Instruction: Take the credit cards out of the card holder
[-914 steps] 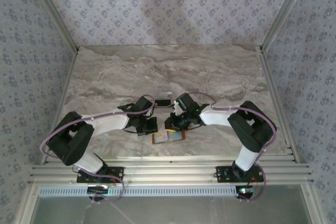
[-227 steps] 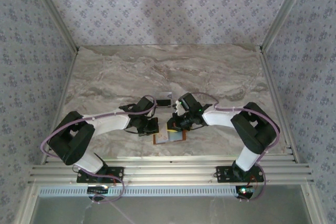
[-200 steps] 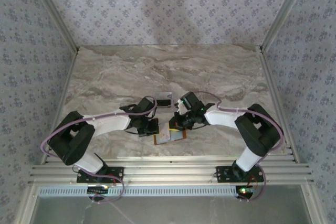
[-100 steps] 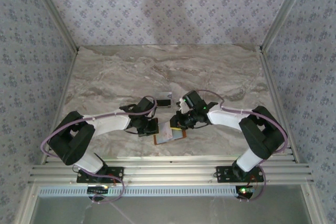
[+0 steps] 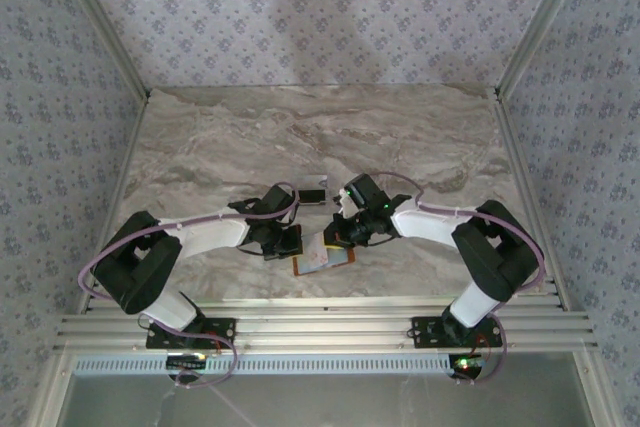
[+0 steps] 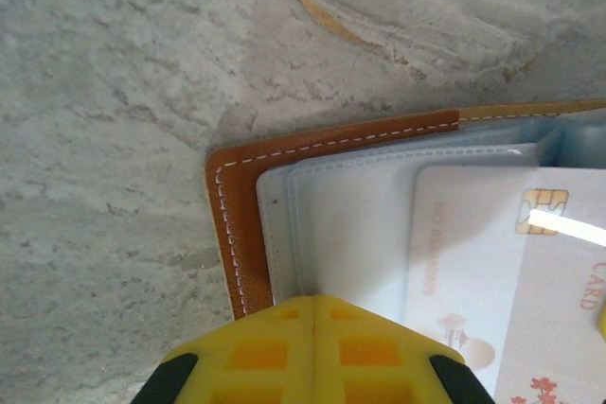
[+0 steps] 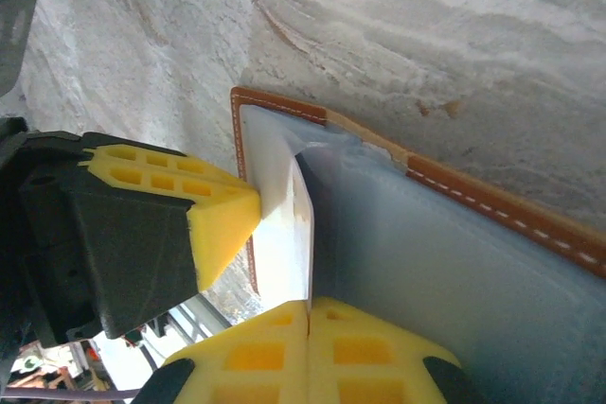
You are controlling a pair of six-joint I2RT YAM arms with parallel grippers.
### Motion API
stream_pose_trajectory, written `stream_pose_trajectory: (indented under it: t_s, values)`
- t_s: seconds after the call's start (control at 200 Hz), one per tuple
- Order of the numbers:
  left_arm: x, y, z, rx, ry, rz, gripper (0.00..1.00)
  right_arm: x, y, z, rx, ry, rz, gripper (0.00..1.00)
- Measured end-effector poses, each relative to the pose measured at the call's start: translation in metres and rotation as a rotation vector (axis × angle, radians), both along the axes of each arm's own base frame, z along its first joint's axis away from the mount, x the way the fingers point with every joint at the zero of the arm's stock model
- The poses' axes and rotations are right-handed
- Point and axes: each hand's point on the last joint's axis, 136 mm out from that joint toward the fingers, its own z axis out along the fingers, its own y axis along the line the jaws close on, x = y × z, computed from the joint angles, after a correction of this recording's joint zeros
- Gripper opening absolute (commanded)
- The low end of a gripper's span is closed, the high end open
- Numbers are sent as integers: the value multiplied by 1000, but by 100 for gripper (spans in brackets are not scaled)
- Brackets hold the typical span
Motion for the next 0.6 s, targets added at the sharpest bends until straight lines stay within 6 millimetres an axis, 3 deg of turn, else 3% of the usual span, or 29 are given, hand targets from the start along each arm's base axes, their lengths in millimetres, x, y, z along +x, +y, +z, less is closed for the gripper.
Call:
stream_pose_trajectory:
  t_s: [0.14,0.6]
  values:
    - [0,-1,0,-3,1,-1,0,3,-11,5,-69,-33,1,0]
    - [1,2,4,15,-4,1,4,25,-31,60,-213,-265,120,0]
